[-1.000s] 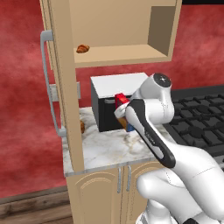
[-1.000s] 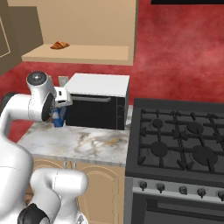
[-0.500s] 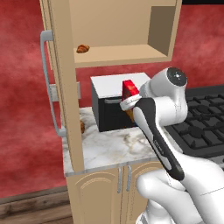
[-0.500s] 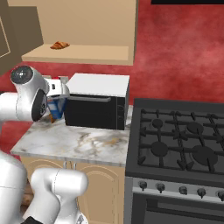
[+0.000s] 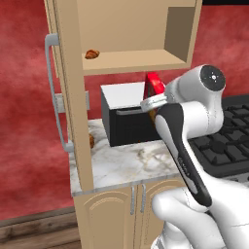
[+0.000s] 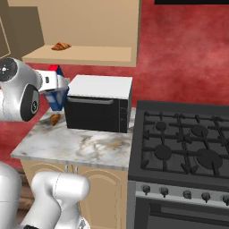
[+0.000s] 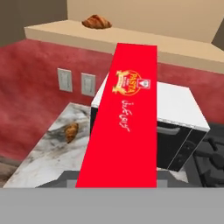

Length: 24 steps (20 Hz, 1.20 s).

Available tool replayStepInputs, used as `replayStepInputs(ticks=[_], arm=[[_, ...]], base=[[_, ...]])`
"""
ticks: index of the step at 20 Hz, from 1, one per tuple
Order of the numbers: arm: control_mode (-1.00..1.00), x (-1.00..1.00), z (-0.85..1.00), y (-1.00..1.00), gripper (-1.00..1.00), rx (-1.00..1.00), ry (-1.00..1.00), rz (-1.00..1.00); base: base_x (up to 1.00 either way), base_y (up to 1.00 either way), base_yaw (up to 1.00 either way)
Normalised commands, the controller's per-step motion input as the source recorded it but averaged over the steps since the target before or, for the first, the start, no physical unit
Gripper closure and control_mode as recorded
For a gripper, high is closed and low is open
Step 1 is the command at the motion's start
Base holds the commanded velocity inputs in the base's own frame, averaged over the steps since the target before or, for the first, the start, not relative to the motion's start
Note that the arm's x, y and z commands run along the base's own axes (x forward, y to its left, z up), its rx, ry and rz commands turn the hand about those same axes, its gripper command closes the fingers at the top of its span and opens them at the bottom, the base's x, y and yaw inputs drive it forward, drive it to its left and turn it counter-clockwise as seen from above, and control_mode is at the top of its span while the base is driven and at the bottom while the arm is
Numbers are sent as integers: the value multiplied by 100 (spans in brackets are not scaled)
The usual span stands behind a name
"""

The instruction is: Pick the canned food and boxed food from the counter and place them in the cabinets closest to them.

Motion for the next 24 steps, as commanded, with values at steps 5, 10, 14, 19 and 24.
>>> replayStepInputs(ticks=[5,10,14,19,24], arm=[[-100,-26,61,-13,100,1,-9,-7],[-100,-23,63,-14,100,2,-9,-6],[-100,-14,32,-7,100,2,-6,-1],[-100,0,3,-1,100,0,-1,0],[-100,-7,21,-7,100,2,-1,6]], base=[[0,0,0],[0,0,0],[0,0,0],[0,0,0],[0,0,0]])
